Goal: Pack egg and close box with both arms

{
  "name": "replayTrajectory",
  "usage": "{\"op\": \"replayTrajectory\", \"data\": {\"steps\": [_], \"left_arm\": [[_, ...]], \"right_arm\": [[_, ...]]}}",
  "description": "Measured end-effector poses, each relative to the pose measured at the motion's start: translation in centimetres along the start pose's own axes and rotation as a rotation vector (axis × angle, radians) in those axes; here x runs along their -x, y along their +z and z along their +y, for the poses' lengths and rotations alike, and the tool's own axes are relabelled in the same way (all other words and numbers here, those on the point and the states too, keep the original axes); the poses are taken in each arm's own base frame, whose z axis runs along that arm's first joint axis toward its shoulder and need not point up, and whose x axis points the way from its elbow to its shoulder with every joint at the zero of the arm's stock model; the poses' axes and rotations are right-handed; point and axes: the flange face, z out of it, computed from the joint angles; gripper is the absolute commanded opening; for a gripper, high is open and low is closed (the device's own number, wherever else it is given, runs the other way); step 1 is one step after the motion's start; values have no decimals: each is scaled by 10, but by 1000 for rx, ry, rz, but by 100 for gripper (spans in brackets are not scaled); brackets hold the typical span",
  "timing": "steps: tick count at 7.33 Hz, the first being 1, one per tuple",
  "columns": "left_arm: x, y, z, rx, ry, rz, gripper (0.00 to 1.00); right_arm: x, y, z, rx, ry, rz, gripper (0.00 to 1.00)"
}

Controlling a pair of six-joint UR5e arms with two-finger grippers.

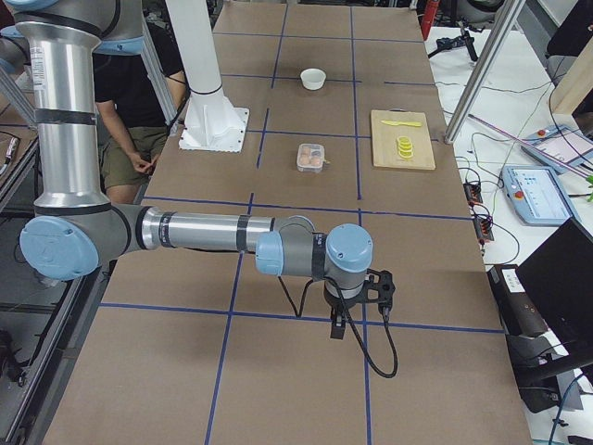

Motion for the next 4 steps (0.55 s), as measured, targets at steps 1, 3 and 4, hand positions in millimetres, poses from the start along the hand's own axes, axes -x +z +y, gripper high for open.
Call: {"op": "replayTrajectory", "data": {"steps": [1,3,4], "left_arm": [[2,2,0,-1,-1,0,100],[2,2,0,-2,-2,0,100],[2,2,0,-3,-1,0,100]], "right_arm": [[0,0,0,-1,-1,-1,100],[0,0,0,-2,-3,-1,100],[0,0,0,-2,-4,-1,100]]}}
